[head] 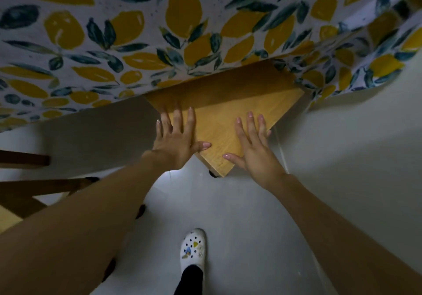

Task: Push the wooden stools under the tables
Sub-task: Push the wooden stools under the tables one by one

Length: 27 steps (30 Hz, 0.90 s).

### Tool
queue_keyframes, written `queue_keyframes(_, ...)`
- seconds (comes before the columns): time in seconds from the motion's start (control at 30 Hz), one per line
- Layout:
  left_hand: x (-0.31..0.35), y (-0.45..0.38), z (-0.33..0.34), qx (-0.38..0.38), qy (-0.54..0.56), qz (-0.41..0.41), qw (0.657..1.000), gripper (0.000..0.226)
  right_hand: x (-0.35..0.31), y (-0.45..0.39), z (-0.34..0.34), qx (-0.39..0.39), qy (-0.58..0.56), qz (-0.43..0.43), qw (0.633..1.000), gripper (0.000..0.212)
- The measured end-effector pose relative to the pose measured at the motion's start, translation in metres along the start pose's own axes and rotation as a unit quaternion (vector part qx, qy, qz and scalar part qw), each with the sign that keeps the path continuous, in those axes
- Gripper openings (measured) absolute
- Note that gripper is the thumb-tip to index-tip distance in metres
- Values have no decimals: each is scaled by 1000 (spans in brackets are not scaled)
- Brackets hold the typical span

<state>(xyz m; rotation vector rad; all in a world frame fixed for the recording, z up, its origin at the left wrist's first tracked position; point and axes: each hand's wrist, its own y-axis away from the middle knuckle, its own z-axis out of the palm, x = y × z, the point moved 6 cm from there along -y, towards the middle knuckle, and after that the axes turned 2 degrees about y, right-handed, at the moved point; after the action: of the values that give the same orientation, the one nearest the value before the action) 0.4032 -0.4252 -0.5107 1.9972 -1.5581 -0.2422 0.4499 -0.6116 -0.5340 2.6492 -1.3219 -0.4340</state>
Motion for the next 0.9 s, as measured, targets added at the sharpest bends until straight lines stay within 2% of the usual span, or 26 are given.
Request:
queue_keyframes(0.17, -4, -21, -11, 25, -5, 7, 1000, 96, 5, -23, -9, -8, 3, 6, 1000, 94)
queue_keyframes(0.37, -8, -22, -11, 14, -6, 13, 1000, 96, 1, -20, -17, -23, 36, 15, 999, 97)
queue_keyframes(0.43, -11, -15, -11, 26, -9, 24, 999, 89, 0, -18, -23, -31, 52, 25, 998, 99)
queue_keyframes(0.53, -20, 9, -5, 76, 18, 34, 996, 75, -3, -17, -32, -51, 62, 35, 996, 86)
queue_keyframes(0.67, -42, 53, 18, 121, 94, -29, 988, 74, -23, -1, -42, -10, 27, 20, 999, 72)
queue_keyframes(0.73, -55, 78, 28, 135, 114, -56, 983, 73, -46, 12, -42, 1, 18, -22, 1000, 75)
queue_keyframes(0.9, -94, 171, 56, 174, 164, -151, 959, 69, -118, 52, -33, -24, 19, -118, 992, 78)
